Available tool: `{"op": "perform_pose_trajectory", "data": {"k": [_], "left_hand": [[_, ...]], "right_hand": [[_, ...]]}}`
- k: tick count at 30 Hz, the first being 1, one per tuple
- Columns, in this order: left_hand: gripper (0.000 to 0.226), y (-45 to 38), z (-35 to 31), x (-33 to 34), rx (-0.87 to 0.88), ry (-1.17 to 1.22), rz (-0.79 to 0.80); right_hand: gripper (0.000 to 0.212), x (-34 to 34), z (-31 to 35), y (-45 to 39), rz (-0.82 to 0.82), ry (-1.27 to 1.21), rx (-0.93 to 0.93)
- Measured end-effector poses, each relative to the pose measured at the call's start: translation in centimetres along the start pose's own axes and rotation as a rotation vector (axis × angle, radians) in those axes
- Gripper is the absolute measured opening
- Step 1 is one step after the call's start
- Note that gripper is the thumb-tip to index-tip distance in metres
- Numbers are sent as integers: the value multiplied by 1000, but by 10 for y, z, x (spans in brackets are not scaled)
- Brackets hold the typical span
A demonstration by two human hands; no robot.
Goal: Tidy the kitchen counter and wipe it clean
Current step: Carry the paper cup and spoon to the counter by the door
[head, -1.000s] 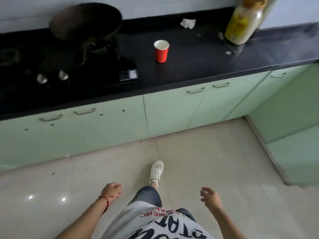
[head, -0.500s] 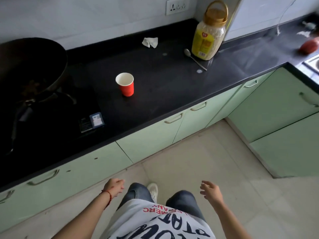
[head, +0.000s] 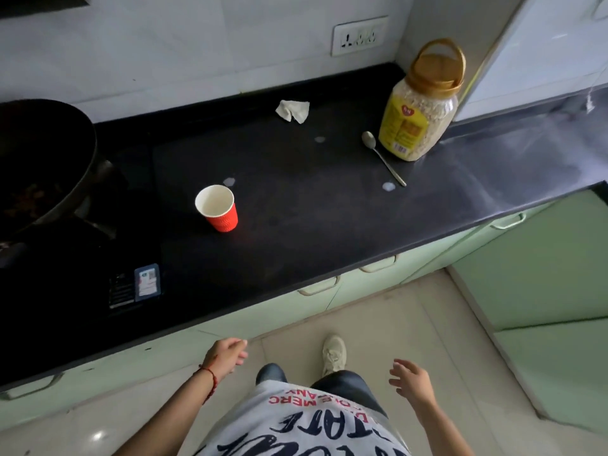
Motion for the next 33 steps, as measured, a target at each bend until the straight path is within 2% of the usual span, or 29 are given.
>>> {"op": "perform_pose_trajectory", "data": {"k": [5,8,10,14,16,17,19,21,26,29,33], "left_hand": [[12,23,-67,8,149,67,-57],[19,45,-117,2,278,169,-76],[23,55,-140,-17,355,251,-205],[14,57,-165,-76,414,474,-619],[54,46,-179,-95,395,477,-716],[71,38,-186,-101,379,476,-721],[85,19,-198,-106,378,477,-677],[85,1,-204,-108,384,449,-650],[83,-15,-208,-111,332,448,-706],[85,-17,-213,-111,337,467,-750],[81,-20,-217,-110,336,480,-789]], "right_hand": [[25,-25,66,-40,59,68,-58],[24,-31,97,-57,85,121,-87],[23,-31,110,-64,95,122,-97],[24,-26,127,-68,107,108,-116],[24,-24,132,-66,102,115,-120],[24,-24,134,-64,100,123,-122],[25,-25,140,-55,96,143,-142],[25,-28,152,-43,84,177,-188],[13,-48,211,-1,5,235,-338],[16,-54,270,34,-10,300,-501],[20,-46,359,45,-30,207,-672]]}}
Point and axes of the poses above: each hand's wrist, its own y-axis away from the middle knuckle, its own x-axis out of the palm, z = x × y, the point moved 8 cm from there along -y, towards the middle knuckle, and after that the axes turned 5 degrees about z, right-handed, at the moved point
